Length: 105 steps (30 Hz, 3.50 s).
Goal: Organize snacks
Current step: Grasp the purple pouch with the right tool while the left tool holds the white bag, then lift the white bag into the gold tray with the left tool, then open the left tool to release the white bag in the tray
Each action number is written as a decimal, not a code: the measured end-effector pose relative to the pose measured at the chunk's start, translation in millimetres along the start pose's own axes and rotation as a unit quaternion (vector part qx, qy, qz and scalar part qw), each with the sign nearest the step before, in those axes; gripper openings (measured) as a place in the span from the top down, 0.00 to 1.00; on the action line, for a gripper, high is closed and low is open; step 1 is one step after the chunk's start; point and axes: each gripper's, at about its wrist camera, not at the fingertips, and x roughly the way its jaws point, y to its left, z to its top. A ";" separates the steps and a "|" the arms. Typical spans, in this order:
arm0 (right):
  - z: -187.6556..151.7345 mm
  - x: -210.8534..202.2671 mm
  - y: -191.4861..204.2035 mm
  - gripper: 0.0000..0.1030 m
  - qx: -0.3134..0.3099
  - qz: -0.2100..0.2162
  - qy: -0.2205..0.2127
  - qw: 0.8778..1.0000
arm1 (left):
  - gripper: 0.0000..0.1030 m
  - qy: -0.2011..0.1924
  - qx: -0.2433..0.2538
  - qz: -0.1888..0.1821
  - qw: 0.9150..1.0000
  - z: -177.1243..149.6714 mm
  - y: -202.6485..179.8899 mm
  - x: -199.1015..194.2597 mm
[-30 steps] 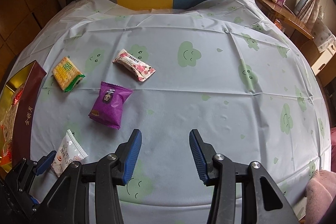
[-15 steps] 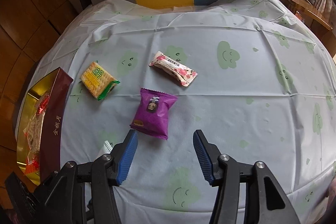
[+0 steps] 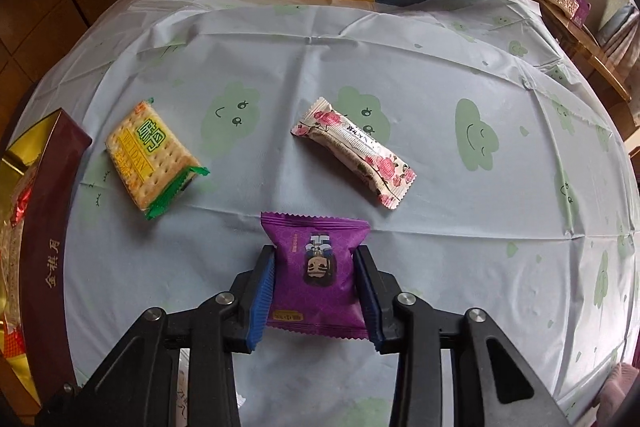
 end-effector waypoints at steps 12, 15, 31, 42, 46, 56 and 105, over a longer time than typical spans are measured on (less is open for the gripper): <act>-66.1 -13.5 -56.1 0.61 -0.042 0.018 0.061 0.997 | 0.68 0.034 -0.018 -0.001 0.999 13.8 3.5 1.8; -65.0 -9.3 -55.9 0.61 -0.050 0.014 0.065 0.997 | 0.68 0.033 -0.035 -0.006 0.999 20.2 8.0 -4.9; -79.7 -7.9 -38.6 0.60 -0.083 -0.005 0.051 0.995 | 0.68 -0.024 -0.074 0.031 0.996 41.4 29.5 -83.6; -84.7 -9.0 -28.7 0.60 -0.089 -0.010 0.047 0.995 | 0.68 -0.029 -0.126 0.071 0.989 37.7 71.9 -106.7; -86.9 -9.3 -26.2 0.60 -0.092 -0.012 0.046 0.995 | 0.68 -0.028 -0.146 0.084 0.985 33.3 91.8 -109.9; -88.9 -10.4 -23.3 0.61 -0.104 -0.019 0.040 0.994 | 0.68 -0.018 -0.272 0.102 0.957 7.2 189.4 -124.3; -97.1 -16.4 0.7 0.61 -0.133 -0.053 0.028 0.989 | 0.64 0.017 -0.265 0.193 0.945 -33.2 199.1 -131.0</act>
